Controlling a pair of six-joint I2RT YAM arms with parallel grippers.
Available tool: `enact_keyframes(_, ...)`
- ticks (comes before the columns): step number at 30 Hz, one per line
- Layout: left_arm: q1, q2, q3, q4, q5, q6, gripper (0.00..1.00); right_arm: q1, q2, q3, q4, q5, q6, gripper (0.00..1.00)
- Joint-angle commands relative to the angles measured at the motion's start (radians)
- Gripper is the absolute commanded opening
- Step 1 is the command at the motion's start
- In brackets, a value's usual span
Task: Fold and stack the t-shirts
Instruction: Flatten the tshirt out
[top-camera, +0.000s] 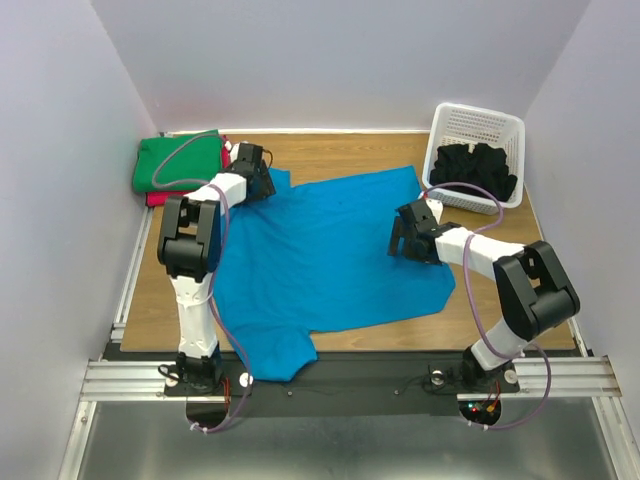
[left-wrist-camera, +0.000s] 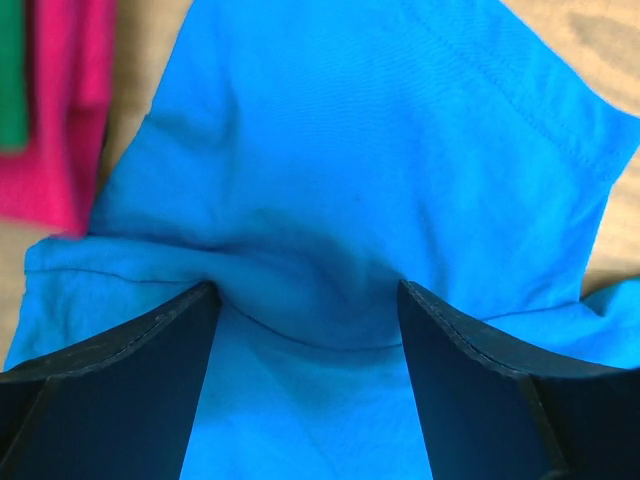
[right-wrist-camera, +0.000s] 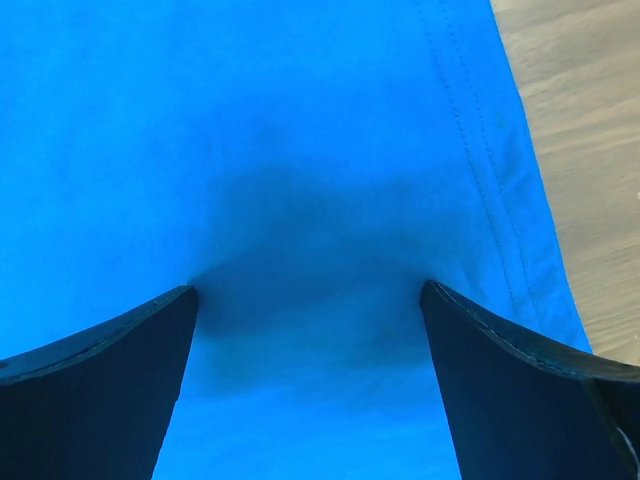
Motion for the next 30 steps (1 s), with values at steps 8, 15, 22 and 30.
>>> enact_keyframes(8,0.000,0.325,0.566,-0.282,0.053,0.160,0.98,-0.013,0.122,0.082,0.052,0.135,0.024,1.00)
enact_keyframes(15,0.000,0.441,0.803,-0.293,0.130,0.214,0.99,-0.024,0.179,0.131,0.054,0.168,0.015,1.00)
enact_keyframes(22,0.000,0.384,0.842,-0.330,0.124,0.180,0.99,-0.024,0.098,0.150,0.052,0.136,-0.025,1.00)
enact_keyframes(30,-0.061,-0.160,0.349,-0.344,-0.058,0.042,0.99,-0.026,-0.248,0.020,0.051,-0.032,-0.031,1.00)
